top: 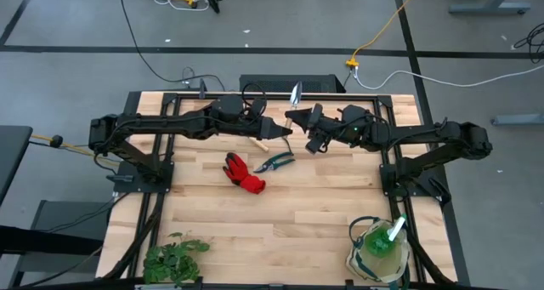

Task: Pick & Place Garden tools in Gardening bag
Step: Put the trowel into the gardening bag

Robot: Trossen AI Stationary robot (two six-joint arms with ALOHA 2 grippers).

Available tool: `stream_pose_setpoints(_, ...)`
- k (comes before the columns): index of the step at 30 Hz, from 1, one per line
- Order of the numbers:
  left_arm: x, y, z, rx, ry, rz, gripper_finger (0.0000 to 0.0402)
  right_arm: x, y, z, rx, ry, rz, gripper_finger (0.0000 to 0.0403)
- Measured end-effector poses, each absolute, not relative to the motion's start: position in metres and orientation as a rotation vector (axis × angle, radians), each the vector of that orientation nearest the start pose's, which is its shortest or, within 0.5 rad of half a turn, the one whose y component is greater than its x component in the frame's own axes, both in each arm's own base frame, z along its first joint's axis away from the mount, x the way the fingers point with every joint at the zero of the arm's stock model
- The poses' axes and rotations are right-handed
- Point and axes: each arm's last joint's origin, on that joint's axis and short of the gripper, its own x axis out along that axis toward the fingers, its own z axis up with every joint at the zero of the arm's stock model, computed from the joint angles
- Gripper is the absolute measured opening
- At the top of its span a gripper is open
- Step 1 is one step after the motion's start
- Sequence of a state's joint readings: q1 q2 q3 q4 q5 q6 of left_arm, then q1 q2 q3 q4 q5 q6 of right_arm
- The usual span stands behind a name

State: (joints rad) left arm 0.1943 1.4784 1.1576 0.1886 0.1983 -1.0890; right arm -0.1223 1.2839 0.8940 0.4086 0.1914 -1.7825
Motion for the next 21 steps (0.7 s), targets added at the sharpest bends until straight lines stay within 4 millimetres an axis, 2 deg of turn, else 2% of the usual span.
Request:
stream_pose_setpoints(6, 0.331, 0.07, 0.34, -1.112, 0.107, 0.042, 0.0224, 0.288, -0.041, 0.322, -1.744, 0.256, -0.261, 0.0075)
stream_pose_setpoints(15, 0.301, 0.084, 0.366, -0.996, 0.031, 0.052, 0.0197, 0.287, -0.043, 0.324, -1.683, 0.308, -0.349, 0.0075)
stream_pose_setpoints(21, 0.284, 0.088, 0.383, -0.855, -0.04, 0.05, 0.0177, 0.287, -0.043, 0.325, -1.49, 0.268, -0.381, 0.0075)
